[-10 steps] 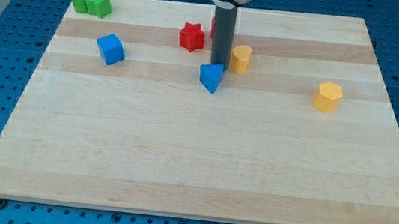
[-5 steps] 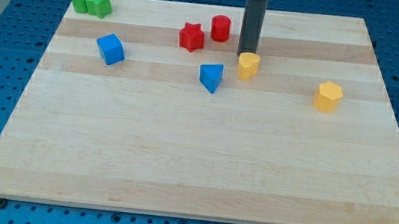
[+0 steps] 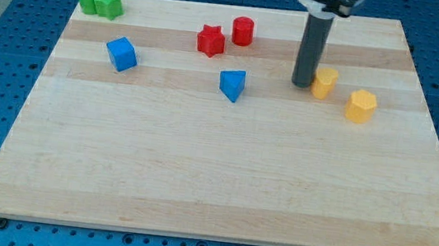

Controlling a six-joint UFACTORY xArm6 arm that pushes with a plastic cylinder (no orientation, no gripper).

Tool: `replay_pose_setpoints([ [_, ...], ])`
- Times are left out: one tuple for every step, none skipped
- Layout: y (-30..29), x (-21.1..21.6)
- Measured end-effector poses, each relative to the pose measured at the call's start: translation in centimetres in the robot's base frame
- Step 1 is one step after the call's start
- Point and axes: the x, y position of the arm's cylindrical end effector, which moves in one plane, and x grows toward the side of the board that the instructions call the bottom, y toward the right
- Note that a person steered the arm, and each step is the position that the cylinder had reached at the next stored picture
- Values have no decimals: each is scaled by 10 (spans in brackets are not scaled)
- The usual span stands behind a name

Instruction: Slide the yellow heart closer to the yellow hexagon

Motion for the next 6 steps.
replay_pose_setpoints([
  [3,0],
  [10,0],
  [25,0],
  [33,0],
  [42,0],
  [52,0],
])
